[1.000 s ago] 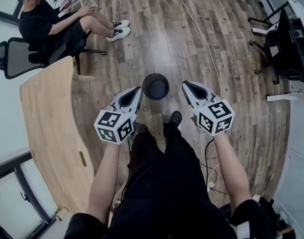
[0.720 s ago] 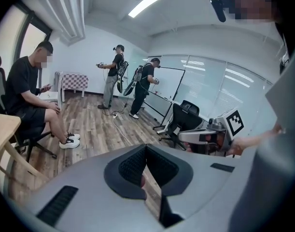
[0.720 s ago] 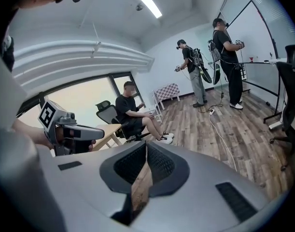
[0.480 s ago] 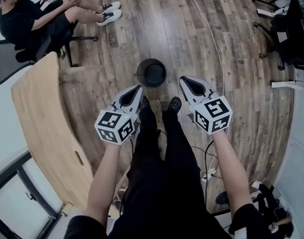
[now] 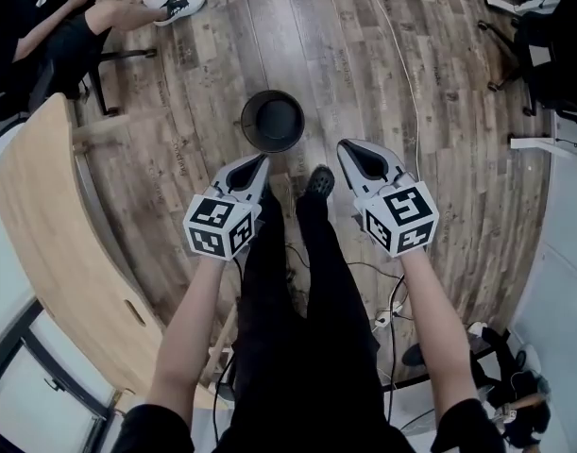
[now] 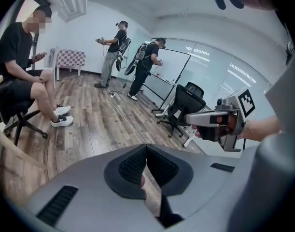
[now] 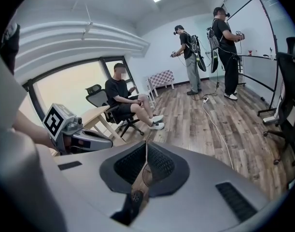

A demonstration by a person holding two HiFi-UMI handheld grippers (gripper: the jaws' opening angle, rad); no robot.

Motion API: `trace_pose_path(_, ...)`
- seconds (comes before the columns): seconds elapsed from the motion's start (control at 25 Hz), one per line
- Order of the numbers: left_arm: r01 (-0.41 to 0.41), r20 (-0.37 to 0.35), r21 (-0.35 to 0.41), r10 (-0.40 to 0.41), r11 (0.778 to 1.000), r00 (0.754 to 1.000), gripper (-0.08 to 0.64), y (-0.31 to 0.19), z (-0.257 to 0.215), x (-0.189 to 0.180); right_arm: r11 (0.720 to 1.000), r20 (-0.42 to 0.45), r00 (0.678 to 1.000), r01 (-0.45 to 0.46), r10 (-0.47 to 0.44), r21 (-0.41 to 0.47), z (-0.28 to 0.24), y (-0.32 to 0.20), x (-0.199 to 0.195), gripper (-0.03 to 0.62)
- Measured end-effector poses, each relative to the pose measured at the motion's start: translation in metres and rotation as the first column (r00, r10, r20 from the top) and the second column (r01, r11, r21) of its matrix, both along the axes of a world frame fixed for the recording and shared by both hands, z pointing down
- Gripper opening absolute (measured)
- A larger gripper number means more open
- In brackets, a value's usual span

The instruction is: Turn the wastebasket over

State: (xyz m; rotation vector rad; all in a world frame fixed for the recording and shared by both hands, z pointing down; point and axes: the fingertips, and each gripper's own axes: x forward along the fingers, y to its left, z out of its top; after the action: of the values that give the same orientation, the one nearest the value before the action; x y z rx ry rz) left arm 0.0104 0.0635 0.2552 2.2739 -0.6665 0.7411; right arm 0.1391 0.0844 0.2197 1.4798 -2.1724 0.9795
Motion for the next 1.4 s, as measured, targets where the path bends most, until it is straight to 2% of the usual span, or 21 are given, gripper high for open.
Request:
trace_pose_path(0.24,-0.039,0.020,-0.041,0.040,0.998,0.999,0.018,-0.009,0.062,-0.004,0.997,0.005,0.999,-0.043,0.044,-0.060,0.053,-0.007,-0.006,0.034)
trace_pose_path(0.4,-0.065,0.059,-0.026,0.066,0.998,0.996,0.018,-0.015,0.103,-0.009,0.994,0.007,0.998,-0.064,0.065,-0.092,0.091,-0.010,-0.015,0.034)
trace_pose_path(0.6,-0.129,0.120,-0.016,0.130,0.992,0.984,0.019,-0.008,0.153,-0.016,0.987,0.008,0.996,-0.092,0.094,-0.134,0.137,-0.008,-0.025,0.034)
trace_pose_path(0.76,-0.179,0.152,-0.026,0.181,0.984,0.972,0.020,0.006,0.192,-0.016,0.985,0.003,0.997,-0.072,0.074,-0.156,0.163,-0.006,-0.028,0.034)
trace_pose_path(1.04,-0.263,0.204,-0.044,0.266,0.964,0.942,0.029,0.021,0.240,-0.019,0.982,-0.002,0.998,-0.060,0.060,-0.181,0.197,-0.002,-0.032,0.034)
trace_pose_path(1.12,-0.288,0.209,-0.054,0.293,0.956,0.933,0.072,0.024,0.254,-0.018,0.981,-0.001,0.998,-0.060,0.061,-0.187,0.206,-0.001,-0.032,0.035)
trace_pose_path(1.24,-0.317,0.221,-0.062,0.323,0.946,0.920,0.095,0.027,0.273,-0.016,0.979,0.003,0.998,-0.054,0.055,-0.197,0.219,0.002,-0.032,0.034)
trace_pose_path(1.4,-0.375,0.272,-0.073,0.381,0.924,0.884,0.121,0.036,0.306,-0.015,0.977,0.003,0.999,-0.036,0.037,-0.210,0.239,0.007,-0.032,0.034)
